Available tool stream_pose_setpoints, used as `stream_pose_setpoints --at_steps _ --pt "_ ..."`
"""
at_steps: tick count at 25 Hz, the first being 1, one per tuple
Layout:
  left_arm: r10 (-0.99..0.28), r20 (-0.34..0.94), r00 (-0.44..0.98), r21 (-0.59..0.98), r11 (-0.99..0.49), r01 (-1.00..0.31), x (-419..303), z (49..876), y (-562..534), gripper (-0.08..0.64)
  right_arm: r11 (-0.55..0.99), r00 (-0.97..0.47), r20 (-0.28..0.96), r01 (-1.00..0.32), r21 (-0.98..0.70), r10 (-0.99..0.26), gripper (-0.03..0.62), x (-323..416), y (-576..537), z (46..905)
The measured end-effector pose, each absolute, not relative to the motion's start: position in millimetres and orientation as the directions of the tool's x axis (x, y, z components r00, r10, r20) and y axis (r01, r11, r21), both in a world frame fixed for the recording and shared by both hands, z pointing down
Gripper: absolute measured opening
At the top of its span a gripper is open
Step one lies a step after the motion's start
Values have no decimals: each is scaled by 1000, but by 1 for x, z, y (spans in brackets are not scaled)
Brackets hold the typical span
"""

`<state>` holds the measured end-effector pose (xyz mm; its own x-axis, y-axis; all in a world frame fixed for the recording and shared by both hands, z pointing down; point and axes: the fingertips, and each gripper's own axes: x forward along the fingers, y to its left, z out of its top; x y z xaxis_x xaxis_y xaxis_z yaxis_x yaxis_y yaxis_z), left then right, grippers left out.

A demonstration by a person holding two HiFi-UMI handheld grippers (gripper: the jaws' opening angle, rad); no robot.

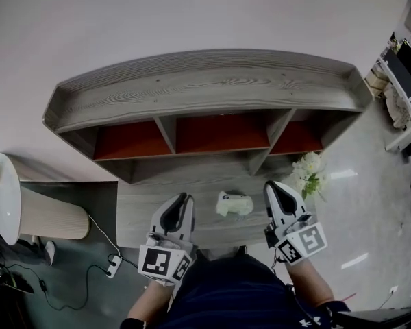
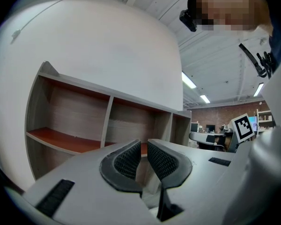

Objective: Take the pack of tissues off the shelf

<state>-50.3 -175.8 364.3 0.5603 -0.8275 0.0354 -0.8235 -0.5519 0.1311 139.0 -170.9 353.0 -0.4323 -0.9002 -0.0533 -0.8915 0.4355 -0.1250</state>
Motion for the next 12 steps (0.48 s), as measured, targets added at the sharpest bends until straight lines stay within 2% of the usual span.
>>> stream_pose_setpoints --at_steps 12 --pt "-812 41 582 120 -575 -809 -36 361 -175 54 442 -436 -71 -887 -136 -897 17 149 -166 347"
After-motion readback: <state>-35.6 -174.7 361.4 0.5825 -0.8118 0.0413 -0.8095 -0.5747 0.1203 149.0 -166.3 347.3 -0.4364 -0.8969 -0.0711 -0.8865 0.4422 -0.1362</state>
